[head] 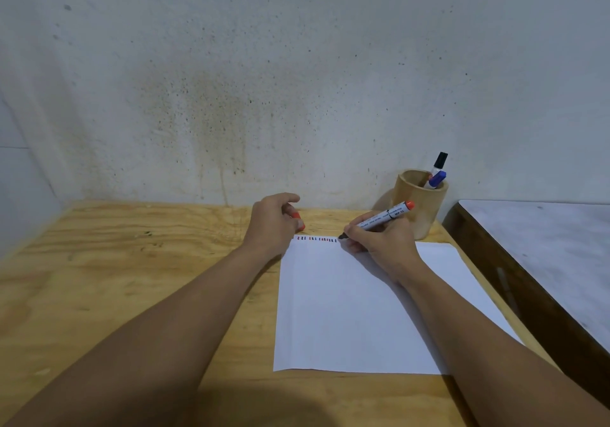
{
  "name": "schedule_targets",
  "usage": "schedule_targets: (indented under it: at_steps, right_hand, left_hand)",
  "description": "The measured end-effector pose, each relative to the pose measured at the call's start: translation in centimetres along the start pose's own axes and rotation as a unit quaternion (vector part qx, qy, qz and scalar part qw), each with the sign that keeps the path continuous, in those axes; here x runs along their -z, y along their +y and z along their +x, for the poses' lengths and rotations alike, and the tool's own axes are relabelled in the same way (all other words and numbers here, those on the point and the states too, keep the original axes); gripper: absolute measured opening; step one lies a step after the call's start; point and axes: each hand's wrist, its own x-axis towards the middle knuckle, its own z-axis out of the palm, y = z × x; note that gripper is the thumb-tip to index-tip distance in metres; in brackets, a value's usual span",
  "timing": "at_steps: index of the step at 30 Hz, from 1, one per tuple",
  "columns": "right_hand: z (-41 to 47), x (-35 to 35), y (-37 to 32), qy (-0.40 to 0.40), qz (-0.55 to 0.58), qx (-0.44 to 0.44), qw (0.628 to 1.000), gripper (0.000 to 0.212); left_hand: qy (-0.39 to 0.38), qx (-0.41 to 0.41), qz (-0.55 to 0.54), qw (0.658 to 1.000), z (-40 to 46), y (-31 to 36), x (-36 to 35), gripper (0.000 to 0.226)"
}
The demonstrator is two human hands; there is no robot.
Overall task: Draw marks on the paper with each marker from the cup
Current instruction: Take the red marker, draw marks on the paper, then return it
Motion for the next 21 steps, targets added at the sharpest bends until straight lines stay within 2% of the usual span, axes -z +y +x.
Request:
schedule_targets:
  at_steps: [7,12,16,18,21]
  right_hand:
    - [0.1,0.0,0.4,-0.005,0.008,0.006,1.000,0.015]
    - [0.1,0.0,0.4,-0.007,0.006,0.010,1.000,0.014]
    - [0.1,-0.1,0.3,-0.010,-0.013,0.019,1.000,0.013]
    - [0.1,-0.1,0.4,-0.012,-0.014,0.018,1.000,0.012]
    - [0.2,-0.1,0.5,-0.009,-0.019,0.017,1.000,0.011]
  left_hand:
    - [0.006,-0.011,0.008,1.000,-0.4,-0.7,-0.6,0.051]
    - [-0.032,0.007,0.143,0.989,-1.8,-0.9,1.1,0.080]
    - [-0.119,-0.027,0.298,0.947,-3.0,-1.4,2.0,0.083]
    - [-0.137,-0.034,0.332,0.933,-2.9,-1.7,2.0,0.087]
    - [-0.133,-0.038,0.334,0.932,-2.8,-1.8,1.9,0.087]
